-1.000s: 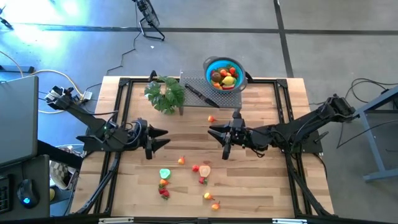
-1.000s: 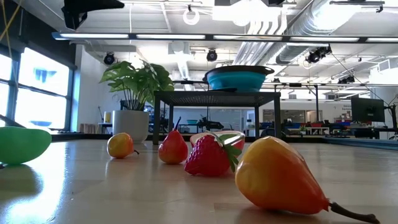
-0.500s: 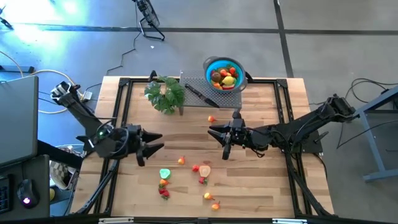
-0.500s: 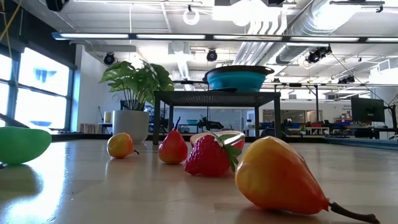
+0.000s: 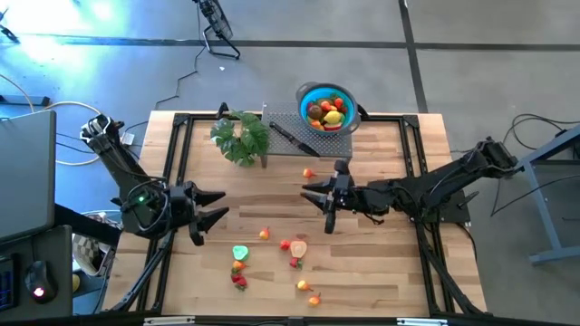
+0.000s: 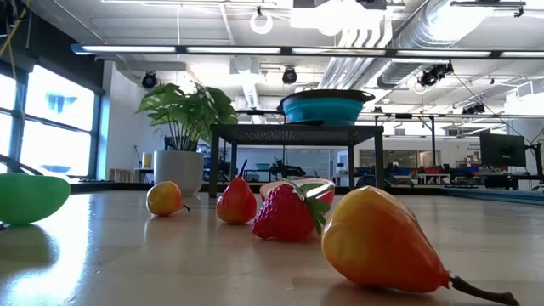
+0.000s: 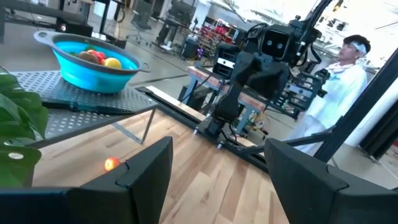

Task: Pick & Place Fruit
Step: Put the red apple in the blue bowl on the shelf

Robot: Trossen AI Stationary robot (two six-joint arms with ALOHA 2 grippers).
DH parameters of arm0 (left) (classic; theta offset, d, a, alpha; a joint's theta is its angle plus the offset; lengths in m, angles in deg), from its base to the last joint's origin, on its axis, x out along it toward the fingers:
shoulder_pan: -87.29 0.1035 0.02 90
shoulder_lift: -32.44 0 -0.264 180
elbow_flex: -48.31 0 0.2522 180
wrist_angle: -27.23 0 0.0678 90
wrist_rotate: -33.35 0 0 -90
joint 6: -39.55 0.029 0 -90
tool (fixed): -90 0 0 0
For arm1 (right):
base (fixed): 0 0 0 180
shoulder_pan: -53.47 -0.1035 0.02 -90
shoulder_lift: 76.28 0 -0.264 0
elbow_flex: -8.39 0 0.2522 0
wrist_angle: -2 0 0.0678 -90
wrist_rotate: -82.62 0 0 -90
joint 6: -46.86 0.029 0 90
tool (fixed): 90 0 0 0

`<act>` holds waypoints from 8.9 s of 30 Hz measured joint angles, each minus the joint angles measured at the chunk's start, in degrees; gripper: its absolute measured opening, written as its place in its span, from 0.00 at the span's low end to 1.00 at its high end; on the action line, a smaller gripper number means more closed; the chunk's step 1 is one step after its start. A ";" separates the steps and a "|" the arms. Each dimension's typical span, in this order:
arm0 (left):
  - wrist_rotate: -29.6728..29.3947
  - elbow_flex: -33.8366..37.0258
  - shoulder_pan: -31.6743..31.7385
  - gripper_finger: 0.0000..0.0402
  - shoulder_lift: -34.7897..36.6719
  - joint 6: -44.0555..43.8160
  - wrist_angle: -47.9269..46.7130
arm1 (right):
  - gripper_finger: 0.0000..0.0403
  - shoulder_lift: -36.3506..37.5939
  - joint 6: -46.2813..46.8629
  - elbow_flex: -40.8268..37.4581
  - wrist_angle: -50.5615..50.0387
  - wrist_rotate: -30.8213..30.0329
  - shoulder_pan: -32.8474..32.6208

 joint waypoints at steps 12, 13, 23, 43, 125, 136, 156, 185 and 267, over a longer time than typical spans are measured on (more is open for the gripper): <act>0.75 0.00 -0.01 0.62 0.00 -1.00 0.12 | 0.20 -0.15 -2.58 8.37 -3.80 8.10 0.53; 0.75 0.00 -0.01 0.62 0.00 -0.75 0.14 | 0.20 -0.15 -3.12 9.22 -4.76 8.39 0.53; 2.61 0.00 -0.01 0.62 0.02 -0.22 0.18 | 0.20 -8.88 -6.13 19.72 -7.78 11.84 0.51; 3.88 0.00 -0.01 0.62 0.07 0.01 -0.59 | 0.20 -20.88 -4.03 31.45 -46.62 20.63 0.53; 3.86 0.00 0.01 0.62 0.04 -0.15 -1.95 | 0.88 -42.84 -10.52 31.19 -52.82 25.02 -1.90; 3.88 0.00 0.01 0.62 0.04 -0.55 -2.53 | 0.88 -45.07 -10.12 31.21 -52.65 24.95 -1.90; 3.88 0.00 0.01 0.62 0.04 -0.55 -2.99 | 0.87 -44.98 -9.97 31.19 -52.12 24.75 -1.74; 3.86 0.02 0.01 0.62 0.04 -0.55 -2.99 | 0.63 -36.45 -8.40 31.17 -51.98 24.00 -0.62; -8.91 0.04 0.03 0.62 0.07 -1.57 -4.60 | 0.67 -11.62 -14.70 31.23 -52.91 16.56 52.78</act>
